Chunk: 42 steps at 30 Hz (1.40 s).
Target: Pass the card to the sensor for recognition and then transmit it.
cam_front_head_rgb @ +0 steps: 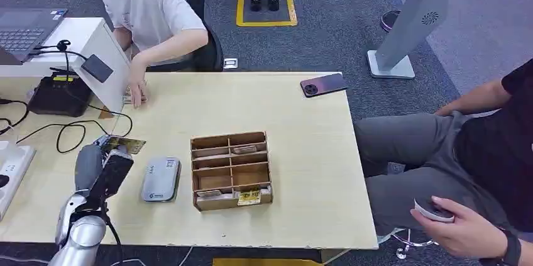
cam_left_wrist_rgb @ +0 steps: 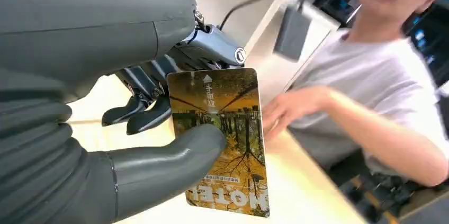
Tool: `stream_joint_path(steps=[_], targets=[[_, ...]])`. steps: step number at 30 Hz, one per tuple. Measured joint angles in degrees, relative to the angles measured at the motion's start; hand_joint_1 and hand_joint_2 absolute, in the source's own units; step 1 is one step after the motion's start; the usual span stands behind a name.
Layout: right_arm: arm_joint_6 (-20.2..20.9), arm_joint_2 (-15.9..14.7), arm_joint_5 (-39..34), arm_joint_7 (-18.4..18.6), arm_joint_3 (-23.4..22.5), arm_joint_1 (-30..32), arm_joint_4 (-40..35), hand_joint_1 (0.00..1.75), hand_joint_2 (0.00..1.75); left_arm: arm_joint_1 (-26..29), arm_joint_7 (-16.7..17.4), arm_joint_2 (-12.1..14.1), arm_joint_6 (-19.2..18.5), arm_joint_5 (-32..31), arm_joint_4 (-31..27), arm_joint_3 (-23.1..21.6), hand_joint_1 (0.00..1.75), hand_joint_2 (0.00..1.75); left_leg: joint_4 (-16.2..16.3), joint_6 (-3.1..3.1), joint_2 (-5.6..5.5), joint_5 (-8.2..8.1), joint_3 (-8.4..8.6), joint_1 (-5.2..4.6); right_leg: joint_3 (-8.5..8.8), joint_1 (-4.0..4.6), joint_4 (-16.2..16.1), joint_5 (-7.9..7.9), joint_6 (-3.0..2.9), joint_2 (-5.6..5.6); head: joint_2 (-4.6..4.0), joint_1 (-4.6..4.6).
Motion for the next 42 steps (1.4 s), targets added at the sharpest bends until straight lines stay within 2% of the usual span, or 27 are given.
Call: stream_joint_path(steps=[5, 12, 19, 20, 21, 22, 23, 29, 42], targets=[[-0.5, 0.1, 0.0, 0.0, -0.3, 0.0, 0.0, 0.00, 0.00, 0.0, 2.9, -0.7, -1.9, -0.1, 1.4, 0.0, 1.75, 1.75, 0.0, 0.00, -0.01, 0.00, -0.01, 0.00, -0.01, 0.00, 0.0, 0.00, 0.00, -0.01, 0.02, 0.00], [-1.0, 0.1, -0.1, -0.1, -0.4, 0.0, 0.0, 0.00, 0.00, 0.0, 4.0, -2.9, -3.3, 1.8, 3.3, 0.0, 1.75, 1.75, 0.0, 0.00, -0.01, 0.00, 0.00, 0.00, -0.01, 0.00, 0.0, 0.00, 0.00, 0.00, 0.00, 0.02], [-1.0, 0.1, -0.2, -0.1, -0.4, 0.0, 0.0, 0.00, 0.00, 0.0, 4.1, -3.0, -3.3, 1.9, 3.4, 0.0, 1.75, 1.75, 0.0, 0.00, -0.01, 0.00, 0.00, 0.00, -0.01, 0.00, 0.0, 0.00, 0.00, 0.00, 0.00, 0.02], [-1.0, 0.1, -0.2, 0.0, -0.5, 0.0, 0.0, 0.00, 0.00, 0.0, 5.5, -3.6, -4.8, 3.6, 4.1, 0.0, 1.75, 1.75, 0.0, 0.00, -0.01, 0.00, 0.00, -0.01, 0.00, 0.00, 0.0, 0.00, 0.00, -0.01, 0.02, 0.00], [-1.1, 0.1, -0.2, 0.1, -0.5, 0.0, 0.0, 0.00, 0.00, 0.0, 5.7, -3.7, -4.9, 3.8, 4.1, 0.0, 1.75, 1.75, 0.0, 0.00, -0.01, 0.00, 0.00, -0.01, 0.00, 0.00, 0.0, 0.00, 0.00, 0.00, 0.00, 0.00], [-1.2, 0.2, -0.2, 0.5, -0.7, 0.1, 0.0, 0.00, 0.00, 0.4, 6.5, -4.5, -7.2, 7.3, 4.9, 0.0, 1.75, 1.75, 0.0, 0.00, -0.01, 0.00, 0.00, 0.00, -0.01, 0.00, 0.0, 0.00, 0.00, 0.00, 0.00, 0.00], [-1.2, 0.2, -0.3, 0.7, -0.8, 0.3, 0.0, 0.00, 0.00, 1.1, 6.5, -5.0, -8.1, 8.1, 5.2, -0.4, 1.75, 1.75, 0.0, 0.00, -0.01, 0.00, -0.01, 0.00, -0.01, 0.00, 0.0, 0.00, 0.00, 0.00, 0.00, 0.00], [-1.2, 0.2, -0.2, 0.3, -0.8, 0.3, 0.0, 0.00, 0.00, 1.1, 8.2, -5.5, -5.1, 3.4, 6.3, -2.1, 1.75, 1.75, 0.0, 0.00, -0.01, 0.00, 0.00, 0.00, -0.01, 0.00, 0.0, 0.00, 0.00, 0.00, 0.00, 0.02], [-1.2, 0.2, 0.0, 0.5, -0.8, 0.3, 0.0, 0.00, 0.00, -0.1, 8.2, -5.6, -2.0, 1.0, 9.8, -2.1, 1.75, 1.75, 0.0, 0.00, -0.02, 0.00, 0.00, 0.00, 0.00, 0.00, 0.0, 0.01, -0.02, -0.01, 0.00, 0.00]])
